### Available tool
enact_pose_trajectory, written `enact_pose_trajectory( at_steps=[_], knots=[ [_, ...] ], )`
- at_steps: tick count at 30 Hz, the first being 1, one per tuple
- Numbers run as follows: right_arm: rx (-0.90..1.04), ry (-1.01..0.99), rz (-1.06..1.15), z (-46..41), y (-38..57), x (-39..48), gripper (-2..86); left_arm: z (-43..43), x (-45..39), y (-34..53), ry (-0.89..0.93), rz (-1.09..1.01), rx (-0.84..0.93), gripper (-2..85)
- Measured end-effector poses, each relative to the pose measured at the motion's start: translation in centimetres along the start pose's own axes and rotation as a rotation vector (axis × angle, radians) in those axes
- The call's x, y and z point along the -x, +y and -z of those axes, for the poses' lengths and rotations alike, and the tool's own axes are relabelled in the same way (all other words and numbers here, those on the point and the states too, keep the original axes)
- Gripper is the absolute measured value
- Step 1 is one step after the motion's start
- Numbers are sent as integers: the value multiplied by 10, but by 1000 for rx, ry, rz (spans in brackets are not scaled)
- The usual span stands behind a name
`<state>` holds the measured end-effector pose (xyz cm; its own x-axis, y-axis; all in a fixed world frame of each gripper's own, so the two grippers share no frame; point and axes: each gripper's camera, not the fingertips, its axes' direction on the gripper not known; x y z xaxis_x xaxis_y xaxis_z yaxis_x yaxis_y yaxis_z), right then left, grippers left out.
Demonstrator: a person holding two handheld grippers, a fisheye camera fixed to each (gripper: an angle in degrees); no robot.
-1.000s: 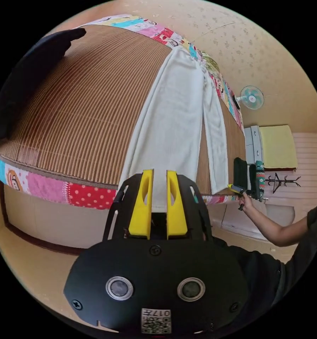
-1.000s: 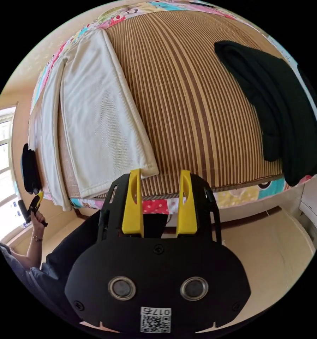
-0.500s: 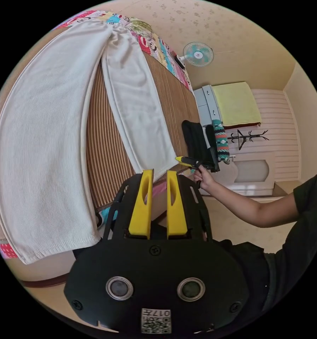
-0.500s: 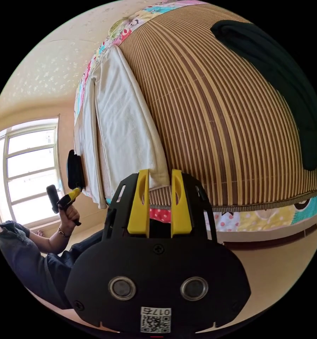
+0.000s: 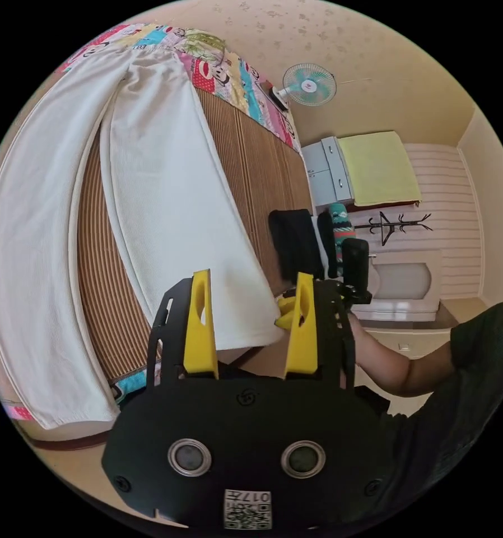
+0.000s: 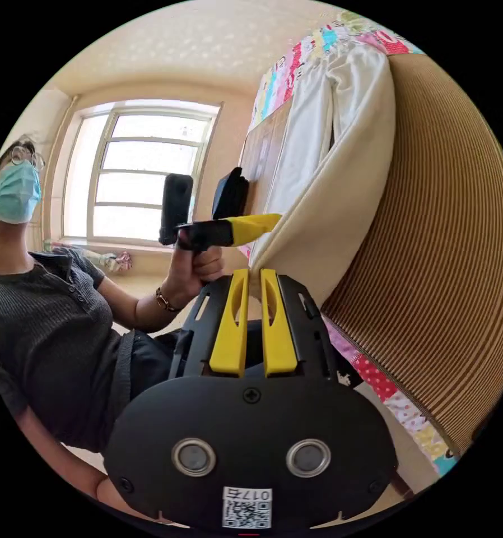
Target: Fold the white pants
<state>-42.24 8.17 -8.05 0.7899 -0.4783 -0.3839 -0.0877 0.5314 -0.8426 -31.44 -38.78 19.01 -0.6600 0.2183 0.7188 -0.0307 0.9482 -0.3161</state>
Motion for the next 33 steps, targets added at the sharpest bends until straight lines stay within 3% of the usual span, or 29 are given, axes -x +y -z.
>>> enact_pose_trajectory(
  at_steps=[4, 6, 8, 10, 12, 14, 15, 17, 22, 24, 27, 30, 32, 33],
  knots=[
    [159, -105, 157, -24, -36, 13, 31, -18, -15, -17, -214, -44, 110, 64],
    [328, -172, 202, -31, -49, -1, 36, -21, -18, -15, -249, -79, 120, 40],
    [624, -214, 317, -26, -74, -29, 49, -23, -19, -10, -263, -94, 119, 30],
    [771, -117, 300, -8, -112, -66, 78, -23, -11, -5, -225, -56, 103, 27],
    [717, 22, 214, 26, -174, -109, 110, -20, -1, -2, -166, -9, 77, 25],
    [414, 113, 49, 87, -273, -166, 131, -17, 9, 1, -113, 27, 47, 25],
    [315, 104, 6, 103, -295, -178, 134, -16, 14, 2, -89, 42, 35, 24],
    [-84, 20, -99, 152, -360, -215, 141, -15, 21, 4, -66, 50, 27, 24],
    [-568, 16, -306, 148, -415, -242, 135, 3, 46, 12, 46, 79, -34, 22],
    [-596, 29, -343, 122, -432, -241, 126, 10, 59, 17, 106, 94, -67, 22],
    [-487, 264, -368, 79, -465, -215, 81, 23, 84, 27, 235, 148, -117, 20],
    [-543, 765, -258, 50, -482, -121, 40, 46, 110, 44, 410, 200, -209, 17],
    [-414, 1111, 64, -7, -512, -30, 31, 66, 127, 58, 531, 220, -287, 13],
    [-403, 1170, 135, -23, -515, -9, 30, 82, 139, 70, 606, 223, -339, 13]
  ],
)
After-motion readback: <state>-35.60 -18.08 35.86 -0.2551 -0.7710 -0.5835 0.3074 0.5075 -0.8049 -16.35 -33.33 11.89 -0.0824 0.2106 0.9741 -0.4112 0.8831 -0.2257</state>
